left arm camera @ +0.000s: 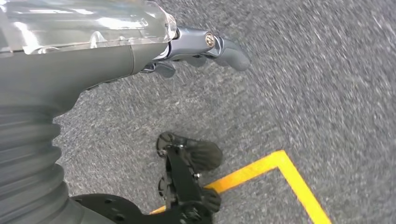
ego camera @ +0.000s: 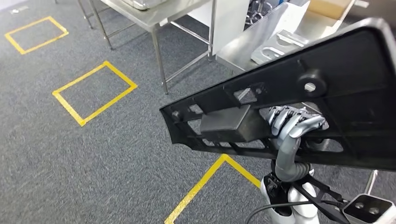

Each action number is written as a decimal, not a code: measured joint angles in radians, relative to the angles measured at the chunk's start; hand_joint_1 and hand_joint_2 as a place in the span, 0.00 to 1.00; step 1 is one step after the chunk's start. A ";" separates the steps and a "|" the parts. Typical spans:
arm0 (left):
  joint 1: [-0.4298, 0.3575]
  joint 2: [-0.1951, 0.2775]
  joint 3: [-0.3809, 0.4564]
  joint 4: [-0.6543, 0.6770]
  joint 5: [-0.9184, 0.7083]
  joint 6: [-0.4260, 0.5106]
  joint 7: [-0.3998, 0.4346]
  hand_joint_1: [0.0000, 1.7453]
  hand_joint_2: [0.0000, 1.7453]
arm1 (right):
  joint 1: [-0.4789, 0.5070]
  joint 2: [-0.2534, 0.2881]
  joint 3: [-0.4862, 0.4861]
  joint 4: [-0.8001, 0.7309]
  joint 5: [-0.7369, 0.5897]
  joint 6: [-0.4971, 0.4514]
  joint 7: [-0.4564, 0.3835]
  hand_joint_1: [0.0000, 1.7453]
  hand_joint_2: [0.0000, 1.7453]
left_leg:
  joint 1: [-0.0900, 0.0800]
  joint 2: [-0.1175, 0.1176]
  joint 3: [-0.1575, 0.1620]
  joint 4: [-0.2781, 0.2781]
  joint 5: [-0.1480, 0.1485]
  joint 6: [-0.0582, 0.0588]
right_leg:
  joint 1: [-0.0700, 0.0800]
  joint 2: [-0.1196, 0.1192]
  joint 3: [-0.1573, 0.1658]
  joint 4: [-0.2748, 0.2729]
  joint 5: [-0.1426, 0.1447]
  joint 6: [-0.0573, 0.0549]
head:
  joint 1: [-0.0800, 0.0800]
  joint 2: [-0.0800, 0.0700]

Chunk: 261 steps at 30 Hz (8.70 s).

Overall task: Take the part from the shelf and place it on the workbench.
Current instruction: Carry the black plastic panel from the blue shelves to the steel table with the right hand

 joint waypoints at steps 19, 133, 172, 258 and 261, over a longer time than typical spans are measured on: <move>0.009 0.003 0.002 0.000 0.008 0.000 -0.012 0.00 1.00 | -0.022 -0.032 0.040 0.005 -0.028 -0.051 0.000 1.00 1.00 | 0.005 -0.003 0.026 -0.122 0.101 0.052 | -0.007 0.023 -0.135 0.281 -0.122 0.055 | 0.000 0.000; 0.002 0.000 0.002 0.000 -0.011 -0.027 0.025 0.00 1.00 | -0.005 -0.039 0.015 0.095 -0.048 0.058 0.000 1.00 1.00 | -0.005 -0.024 -0.008 -0.098 0.120 0.031 | 0.008 0.037 0.057 0.002 -0.041 0.027 | 0.000 0.000; 0.004 -0.001 0.003 0.000 -0.005 -0.027 0.015 0.00 1.00 | 0.001 -0.060 0.008 0.126 -0.020 0.016 0.000 1.00 1.00 | 0.003 -0.028 0.027 -0.117 0.108 0.053 | -0.005 0.010 -0.141 0.300 -0.122 0.055 | 0.000 0.000; -0.024 -0.006 -0.028 0.000 -0.047 -0.065 -0.017 0.00 1.00 | -0.304 -0.124 -0.077 0.226 0.006 -0.069 0.037 1.00 1.00 | -0.002 -0.036 -0.015 -0.109 0.138 0.042 | -0.003 0.016 0.048 0.023 -0.064 0.035 | 0.000 0.000; -0.028 -0.006 -0.031 0.000 -0.046 -0.065 -0.018 0.00 1.00 | -0.312 -0.130 -0.080 0.249 0.014 -0.085 0.033 1.00 1.00 | 0.000 -0.036 0.000 -0.117 0.129 0.056 | -0.007 0.016 -0.048 0.193 -0.128 0.045 | 0.000 0.000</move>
